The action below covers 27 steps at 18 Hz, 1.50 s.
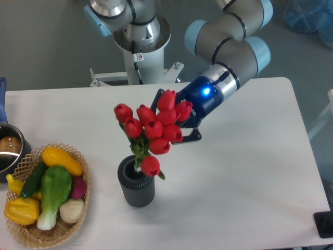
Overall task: Insert the flowers into the vase
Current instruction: 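Lower the tulip stems down into the grey vase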
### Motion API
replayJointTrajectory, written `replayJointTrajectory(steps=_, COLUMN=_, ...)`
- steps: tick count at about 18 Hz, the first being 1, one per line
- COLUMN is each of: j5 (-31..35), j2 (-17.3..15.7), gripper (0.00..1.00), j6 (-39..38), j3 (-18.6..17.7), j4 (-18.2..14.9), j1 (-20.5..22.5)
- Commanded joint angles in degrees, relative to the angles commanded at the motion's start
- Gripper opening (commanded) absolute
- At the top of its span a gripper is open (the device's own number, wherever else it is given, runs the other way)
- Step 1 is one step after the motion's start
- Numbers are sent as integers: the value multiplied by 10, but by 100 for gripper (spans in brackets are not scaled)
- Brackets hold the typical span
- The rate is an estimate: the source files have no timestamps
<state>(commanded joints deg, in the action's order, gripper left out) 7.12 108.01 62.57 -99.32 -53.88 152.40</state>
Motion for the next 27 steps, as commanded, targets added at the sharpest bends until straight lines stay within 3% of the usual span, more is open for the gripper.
replayJointTrajectory(steps=4, j5=24, j2=19, gripper=1, j6=20, j3=-2, j4=1, j1=-21)
replayJointTrajectory(steps=16, j5=69, j2=47, gripper=8, j6=50, j3=-16, j4=20, j1=-32)
replayJointTrajectory(steps=20, j5=88, j2=51, gripper=17, j6=58, j3=-24, j4=20, j1=-33)
replayJointTrajectory(steps=24, j5=89, j2=50, gripper=33, j6=56, j3=-27, j4=18, j1=-33)
replayJointTrajectory(steps=26, j5=97, j2=49, gripper=64, j6=54, j3=-28, j4=18, j1=-32)
replayJointTrajectory(steps=27, j5=105, j2=48, gripper=73, j6=52, j3=-28, j4=18, j1=-32)
